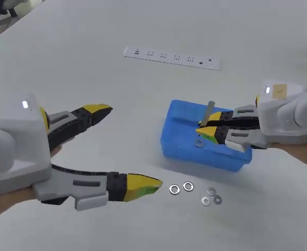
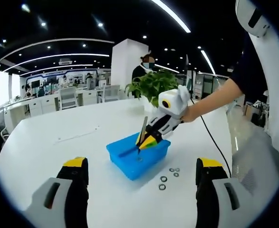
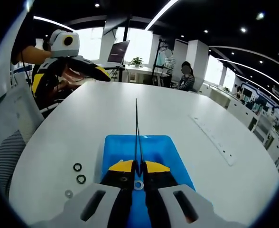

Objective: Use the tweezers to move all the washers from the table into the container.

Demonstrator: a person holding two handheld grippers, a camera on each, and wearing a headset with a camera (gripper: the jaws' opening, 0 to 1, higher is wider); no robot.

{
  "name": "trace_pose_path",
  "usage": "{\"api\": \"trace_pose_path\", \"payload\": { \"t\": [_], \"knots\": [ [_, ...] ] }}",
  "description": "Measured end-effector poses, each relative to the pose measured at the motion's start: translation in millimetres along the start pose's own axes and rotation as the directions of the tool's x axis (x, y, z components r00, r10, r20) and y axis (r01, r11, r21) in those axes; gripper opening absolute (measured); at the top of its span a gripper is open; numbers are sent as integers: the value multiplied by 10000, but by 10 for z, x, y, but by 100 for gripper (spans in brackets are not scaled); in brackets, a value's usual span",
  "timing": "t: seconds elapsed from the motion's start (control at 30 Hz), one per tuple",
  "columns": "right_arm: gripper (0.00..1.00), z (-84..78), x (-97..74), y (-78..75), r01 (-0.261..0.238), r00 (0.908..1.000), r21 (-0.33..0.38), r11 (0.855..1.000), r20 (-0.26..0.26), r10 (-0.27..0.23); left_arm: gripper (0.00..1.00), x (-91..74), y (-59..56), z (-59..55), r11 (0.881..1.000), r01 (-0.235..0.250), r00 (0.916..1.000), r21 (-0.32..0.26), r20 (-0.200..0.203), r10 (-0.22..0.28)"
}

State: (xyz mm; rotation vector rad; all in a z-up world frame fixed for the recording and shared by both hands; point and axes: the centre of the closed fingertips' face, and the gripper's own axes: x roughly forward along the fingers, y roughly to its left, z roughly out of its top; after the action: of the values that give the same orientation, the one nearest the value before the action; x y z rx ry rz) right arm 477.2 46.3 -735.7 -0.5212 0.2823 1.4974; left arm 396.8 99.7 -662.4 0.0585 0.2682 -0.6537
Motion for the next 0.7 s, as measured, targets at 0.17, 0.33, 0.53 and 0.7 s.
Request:
{"api": "trace_pose_path", "payload": {
  "t": [0.17,0.33,0.53,0.7],
  "knots": [
    [8,-3,-7,9,-56,10000,-90,9999,-26,56,91,400,7,220,9965,834,9947,43,593,-835],
    [8,-26,-1,70,-278,9995,-189,9994,-140,275,84,692,-63,302,9865,1628,9835,166,769,-1636],
    [8,-39,24,105,-446,9988,-304,9985,-226,439,64,909,-132,276,9667,2476,9671,643,434,-2506],
    [8,-57,58,106,-529,9983,-307,9981,-257,521,55,1012,-146,224,9528,2881,9572,954,13,-2896]
  ]
}}
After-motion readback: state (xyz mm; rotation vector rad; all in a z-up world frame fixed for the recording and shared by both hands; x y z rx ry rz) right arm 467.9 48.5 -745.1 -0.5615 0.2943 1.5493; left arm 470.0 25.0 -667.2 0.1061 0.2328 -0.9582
